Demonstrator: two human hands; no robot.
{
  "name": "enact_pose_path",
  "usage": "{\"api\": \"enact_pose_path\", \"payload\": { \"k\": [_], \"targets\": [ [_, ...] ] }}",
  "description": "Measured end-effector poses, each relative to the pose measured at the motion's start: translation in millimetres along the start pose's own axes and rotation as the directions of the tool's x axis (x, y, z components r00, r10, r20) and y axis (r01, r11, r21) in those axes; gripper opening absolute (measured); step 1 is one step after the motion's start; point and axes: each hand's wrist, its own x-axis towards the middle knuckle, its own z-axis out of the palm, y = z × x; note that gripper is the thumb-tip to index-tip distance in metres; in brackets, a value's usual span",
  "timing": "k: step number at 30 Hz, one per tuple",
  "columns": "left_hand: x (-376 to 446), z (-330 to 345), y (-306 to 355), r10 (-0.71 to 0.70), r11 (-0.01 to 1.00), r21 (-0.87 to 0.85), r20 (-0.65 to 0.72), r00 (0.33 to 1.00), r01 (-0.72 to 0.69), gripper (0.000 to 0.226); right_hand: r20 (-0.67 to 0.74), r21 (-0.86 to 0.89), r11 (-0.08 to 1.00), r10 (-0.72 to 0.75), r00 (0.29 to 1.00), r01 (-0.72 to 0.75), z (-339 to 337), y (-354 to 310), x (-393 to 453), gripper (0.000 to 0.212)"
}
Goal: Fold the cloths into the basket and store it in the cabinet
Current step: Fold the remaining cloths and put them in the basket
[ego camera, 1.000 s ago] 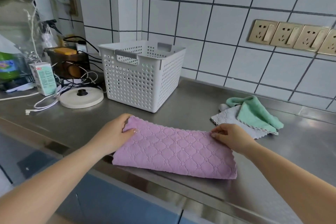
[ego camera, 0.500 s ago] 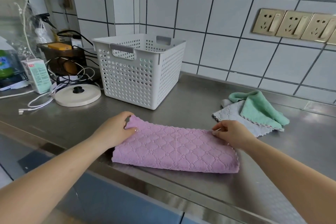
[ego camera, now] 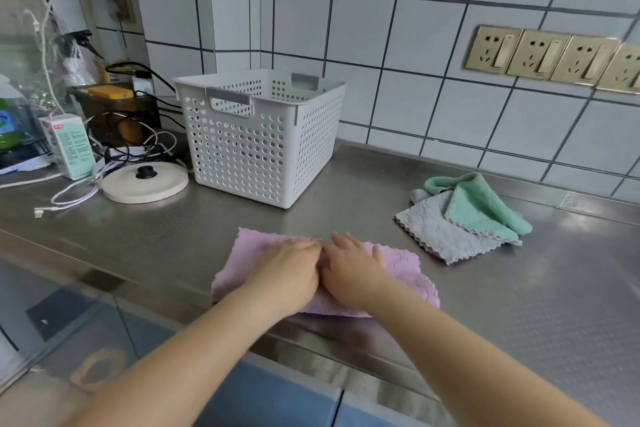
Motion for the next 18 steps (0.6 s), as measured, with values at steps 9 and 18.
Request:
{"api": "enact_pose_path", "payload": {
  "k": [9, 18],
  "targets": [
    [-20.3, 3.5, -3.9, -0.170, 0.976, 0.169, 0.194, 0.966, 0.138, 0.061, -0.022, -0.070, 0.989, 0.130, 0.991, -0.131, 20.9, 39.5, -23.1, 0.070],
    [-29.2, -3.1, -20.8, -0.164, 0.983, 0.112, 0.135, 0.977, 0.149, 0.080, -0.001, -0.107, 0.978, 0.180, 0.984, -0.179, 12.0, 66.2, -36.1, 0.077]
  ]
}}
